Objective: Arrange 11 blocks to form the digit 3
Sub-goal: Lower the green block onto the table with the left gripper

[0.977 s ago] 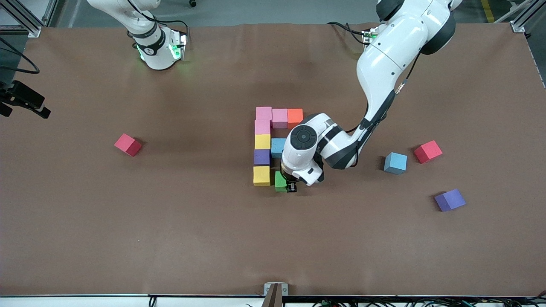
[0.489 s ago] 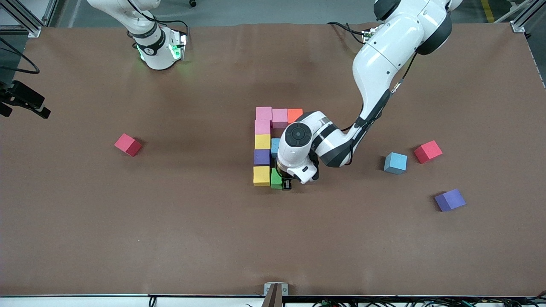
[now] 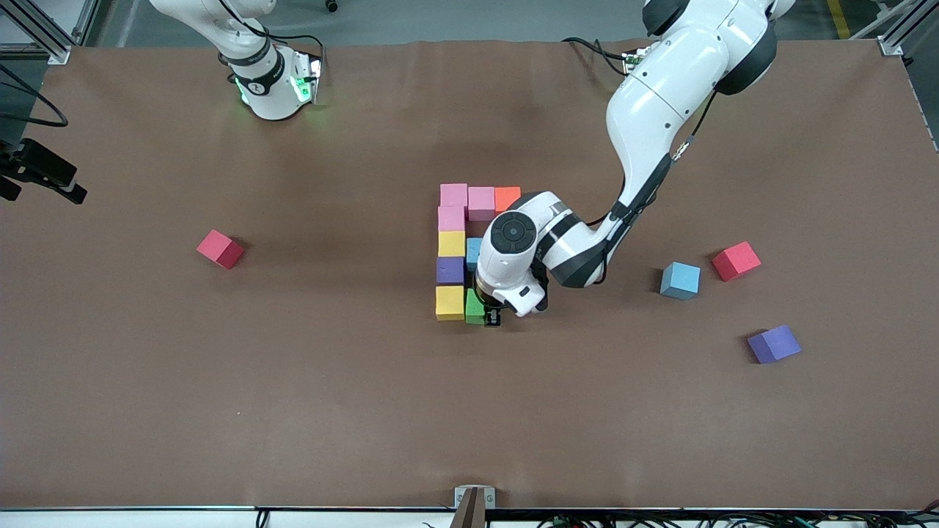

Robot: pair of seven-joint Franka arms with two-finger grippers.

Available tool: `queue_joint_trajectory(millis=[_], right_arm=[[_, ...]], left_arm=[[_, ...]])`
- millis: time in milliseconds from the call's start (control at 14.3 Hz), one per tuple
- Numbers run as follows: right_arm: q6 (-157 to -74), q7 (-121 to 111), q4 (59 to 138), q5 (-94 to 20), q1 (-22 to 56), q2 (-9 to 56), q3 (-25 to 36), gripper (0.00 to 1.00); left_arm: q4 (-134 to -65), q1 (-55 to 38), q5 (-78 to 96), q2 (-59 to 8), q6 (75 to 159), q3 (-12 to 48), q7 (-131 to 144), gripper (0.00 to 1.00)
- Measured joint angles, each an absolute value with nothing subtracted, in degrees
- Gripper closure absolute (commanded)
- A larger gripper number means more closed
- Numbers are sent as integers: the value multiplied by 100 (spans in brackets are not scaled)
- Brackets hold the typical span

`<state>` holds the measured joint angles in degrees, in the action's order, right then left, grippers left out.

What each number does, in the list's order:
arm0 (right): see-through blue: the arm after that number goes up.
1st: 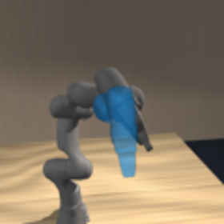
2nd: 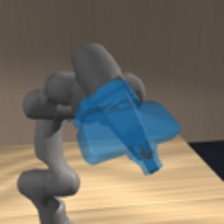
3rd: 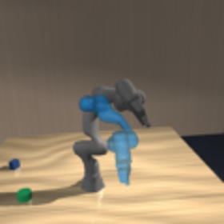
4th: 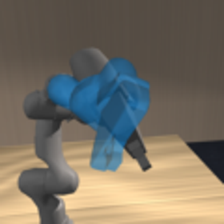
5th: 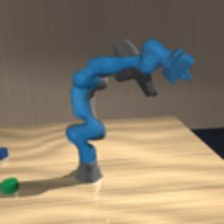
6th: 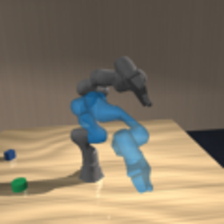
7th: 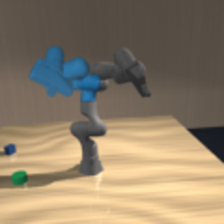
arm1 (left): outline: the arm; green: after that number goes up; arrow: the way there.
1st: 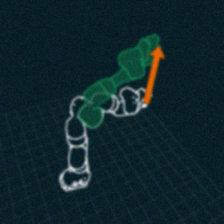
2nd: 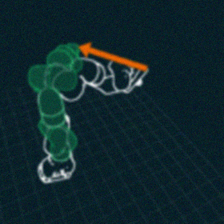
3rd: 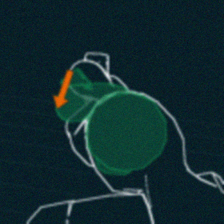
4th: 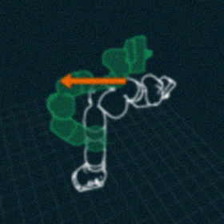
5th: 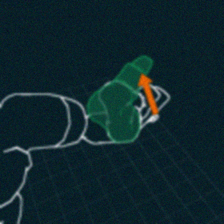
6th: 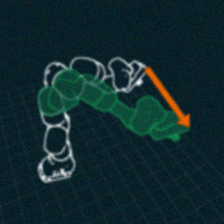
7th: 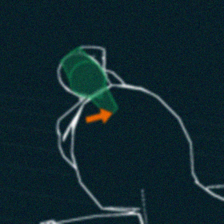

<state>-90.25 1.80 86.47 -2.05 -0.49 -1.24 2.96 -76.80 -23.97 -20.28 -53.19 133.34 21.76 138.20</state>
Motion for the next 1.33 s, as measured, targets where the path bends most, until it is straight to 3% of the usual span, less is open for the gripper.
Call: queue_joint_trajectory(millis=[628,698,838,908,977,1327], right_arm=[[-9026,180,8647,-205,-49,-124,296,0],[-9026,180,8647,-205,-49,-124,296,0],[-9026,180,8647,-205,-49,-124,296,0],[-9026,180,8647,-205,-49,-124,296,0],[-9026,180,8647,-205,-49,-124,296,0],[-9027,180,8647,-205,-49,-124,294,0]], left_arm=[[-7621,-2443,-1921,-5356,13301,2178,13817,75],[-7619,-2444,-1921,-5357,13301,2178,13817,70],[-7617,-2444,-1920,-5358,13301,2178,13817,42],[-7617,-2444,-1919,-5359,13301,2178,13811,7],[-7615,-2444,-1919,-5360,13301,2177,13804,0],[-7608,-2438,-1917,-5394,13309,2176,13739,0]])
